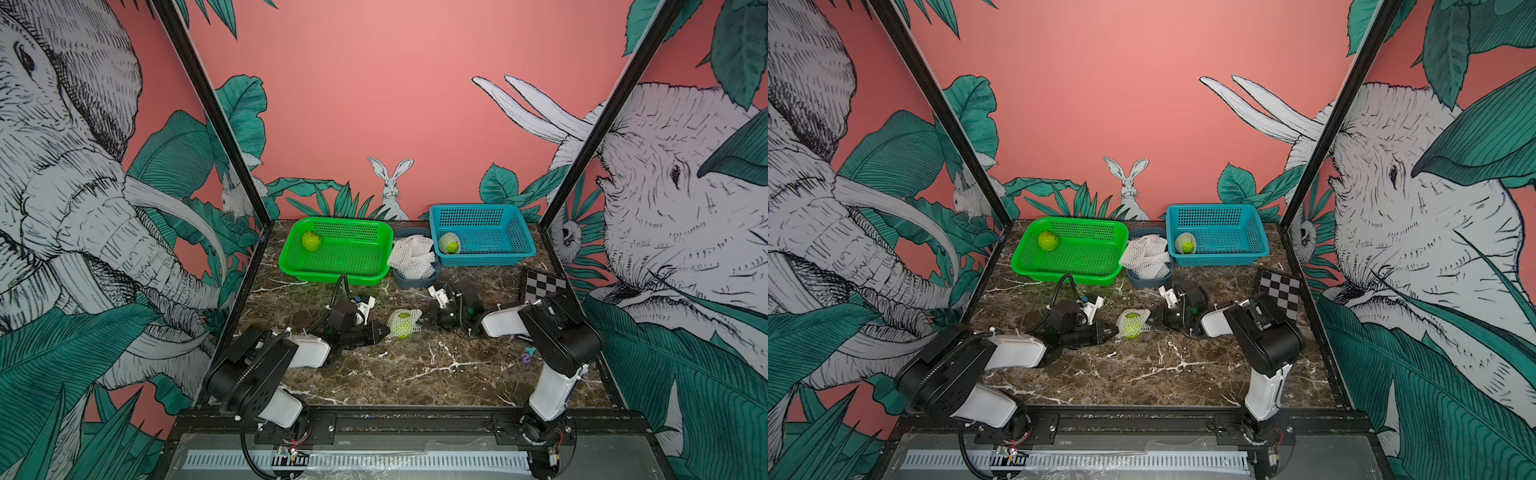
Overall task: Sleeve custard apples in foam nets
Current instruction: Put on the foam net on the custard apple.
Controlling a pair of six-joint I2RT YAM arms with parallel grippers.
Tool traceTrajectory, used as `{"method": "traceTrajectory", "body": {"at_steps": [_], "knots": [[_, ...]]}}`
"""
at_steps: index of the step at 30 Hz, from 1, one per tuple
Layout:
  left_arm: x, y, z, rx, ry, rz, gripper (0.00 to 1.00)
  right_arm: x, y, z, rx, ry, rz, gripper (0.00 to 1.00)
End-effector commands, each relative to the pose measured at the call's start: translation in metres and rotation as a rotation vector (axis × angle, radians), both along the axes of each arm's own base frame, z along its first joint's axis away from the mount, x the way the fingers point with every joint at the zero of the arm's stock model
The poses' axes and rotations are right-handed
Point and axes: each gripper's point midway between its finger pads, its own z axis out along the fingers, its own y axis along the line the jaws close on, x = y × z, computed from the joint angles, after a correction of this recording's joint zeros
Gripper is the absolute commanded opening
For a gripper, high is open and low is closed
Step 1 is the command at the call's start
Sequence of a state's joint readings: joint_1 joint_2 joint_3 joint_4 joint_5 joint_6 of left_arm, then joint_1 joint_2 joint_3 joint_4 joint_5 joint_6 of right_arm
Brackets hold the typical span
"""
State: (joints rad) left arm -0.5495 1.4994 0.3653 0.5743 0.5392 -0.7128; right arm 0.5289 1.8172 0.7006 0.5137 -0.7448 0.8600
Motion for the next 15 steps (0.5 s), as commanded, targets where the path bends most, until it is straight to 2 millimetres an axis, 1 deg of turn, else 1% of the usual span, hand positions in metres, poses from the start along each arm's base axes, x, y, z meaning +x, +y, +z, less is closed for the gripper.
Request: {"method": "traceTrajectory", "body": {"at_steps": [1, 5, 7, 11, 15], "knots": [[-0.006, -0.003, -0.013, 0.050, 0.029, -0.027, 0.00, -0.017, 0.025, -0.002, 0.023, 0.017, 0.079, 0.05], [-0.012, -0.001, -0.021, 0.074, 0.046, -0.040, 0.00, -0.022, 0.026, -0.012, -0.004, 0.032, 0.092, 0.05], [-0.014, 0.000, -0.023, 0.079, 0.047, -0.040, 0.00, -0.024, 0.025, -0.013, -0.011, 0.031, 0.095, 0.06], [-0.013, 0.001, -0.023, 0.084, 0.044, -0.036, 0.00, -0.025, 0.022, -0.015, -0.060, 0.009, 0.114, 0.07], [-0.010, 0.003, -0.024, 0.102, 0.037, -0.022, 0.00, -0.027, 0.014, -0.022, -0.129, -0.007, 0.128, 0.07]]}}
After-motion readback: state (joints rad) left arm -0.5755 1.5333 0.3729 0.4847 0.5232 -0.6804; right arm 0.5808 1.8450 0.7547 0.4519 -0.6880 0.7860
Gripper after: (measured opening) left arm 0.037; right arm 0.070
